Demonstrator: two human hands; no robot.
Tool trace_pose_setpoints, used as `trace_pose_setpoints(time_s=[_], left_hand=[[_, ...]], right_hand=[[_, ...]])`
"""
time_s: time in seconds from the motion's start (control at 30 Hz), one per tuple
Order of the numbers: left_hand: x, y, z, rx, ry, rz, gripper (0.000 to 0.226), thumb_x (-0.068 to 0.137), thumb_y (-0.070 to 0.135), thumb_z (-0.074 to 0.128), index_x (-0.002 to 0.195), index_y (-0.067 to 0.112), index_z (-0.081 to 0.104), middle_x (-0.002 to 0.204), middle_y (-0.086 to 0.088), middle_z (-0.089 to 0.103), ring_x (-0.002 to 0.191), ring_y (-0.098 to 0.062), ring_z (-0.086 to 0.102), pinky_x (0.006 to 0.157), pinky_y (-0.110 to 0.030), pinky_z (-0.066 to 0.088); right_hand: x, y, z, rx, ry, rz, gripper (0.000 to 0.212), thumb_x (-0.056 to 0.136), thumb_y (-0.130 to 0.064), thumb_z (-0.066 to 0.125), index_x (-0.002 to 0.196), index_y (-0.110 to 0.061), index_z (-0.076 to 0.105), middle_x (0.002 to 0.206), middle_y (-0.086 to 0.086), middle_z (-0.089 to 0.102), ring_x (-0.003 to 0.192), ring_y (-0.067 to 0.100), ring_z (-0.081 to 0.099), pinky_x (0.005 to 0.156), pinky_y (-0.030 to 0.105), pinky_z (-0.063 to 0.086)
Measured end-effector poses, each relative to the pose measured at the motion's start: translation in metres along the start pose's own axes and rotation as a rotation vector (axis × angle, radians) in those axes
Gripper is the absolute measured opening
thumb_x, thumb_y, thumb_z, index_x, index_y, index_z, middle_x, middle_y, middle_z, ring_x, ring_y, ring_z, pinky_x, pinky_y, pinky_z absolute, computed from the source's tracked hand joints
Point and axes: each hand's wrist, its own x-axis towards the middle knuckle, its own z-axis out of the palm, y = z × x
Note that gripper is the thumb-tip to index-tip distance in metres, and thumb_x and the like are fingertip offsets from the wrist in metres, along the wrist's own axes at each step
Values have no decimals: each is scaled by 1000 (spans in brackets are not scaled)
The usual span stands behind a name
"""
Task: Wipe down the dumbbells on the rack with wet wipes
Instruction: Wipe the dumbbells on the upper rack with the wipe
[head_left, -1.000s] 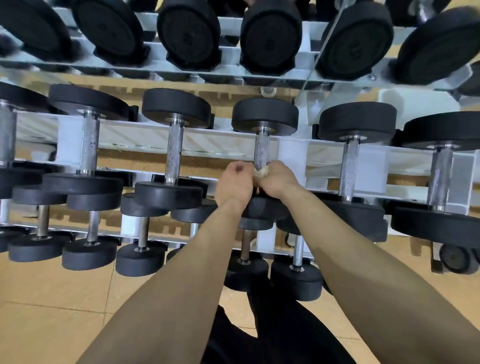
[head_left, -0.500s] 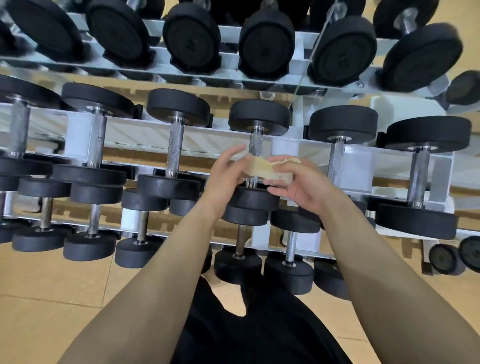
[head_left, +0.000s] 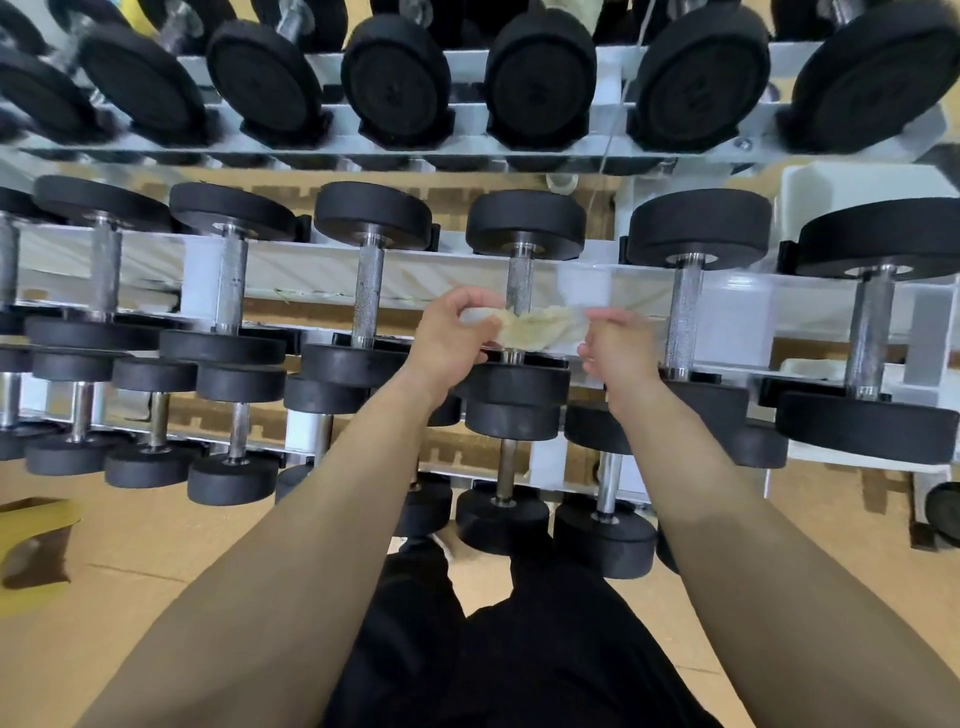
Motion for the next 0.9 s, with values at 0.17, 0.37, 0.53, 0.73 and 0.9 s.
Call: trace_pose_setpoints(time_s=[0.17,0.37,0.53,0.73,0.9], left_hand=[[-6,19,14,-123,-218,74,24,94,3,66,101,25,71,89,4,66,78,-14,58,63,-22,49],[-2,12,-5,-392,-219,-94,26,95,-2,61,107,20,68,95,-1,66,78,-14,62,70,-25,48],[22,-7,-1,-33,107,-127,27,92,-4,62,89,22,69,99,2,67,84,-12,64,65,-19,54],[36,-31,9,390,322,-122,32,92,6,57,118,23,67,126,1,63,110,-19,62,97,-29,50],[38,-29,41,618,150,-178,51,89,46,60,130,18,53,129,-5,61,120,-31,57,103,-45,44]], right_hand=[[1,-2,3,-395,-116,-325,58,86,-11,58,139,-34,53,147,1,43,132,23,45,107,39,44],[4,-12,-19,-378,-452,-297,24,87,-7,69,90,-30,63,114,-5,61,109,16,57,86,28,42],[25,-3,-18,-409,-279,-250,25,85,-17,77,101,-25,59,104,-7,59,95,16,58,77,28,45],[23,4,19,-997,-157,-254,60,89,-9,64,143,-14,38,136,11,48,122,35,49,87,40,45],[4,22,38,-457,271,-319,59,84,-2,57,141,-7,42,141,17,45,128,38,42,107,42,38]])
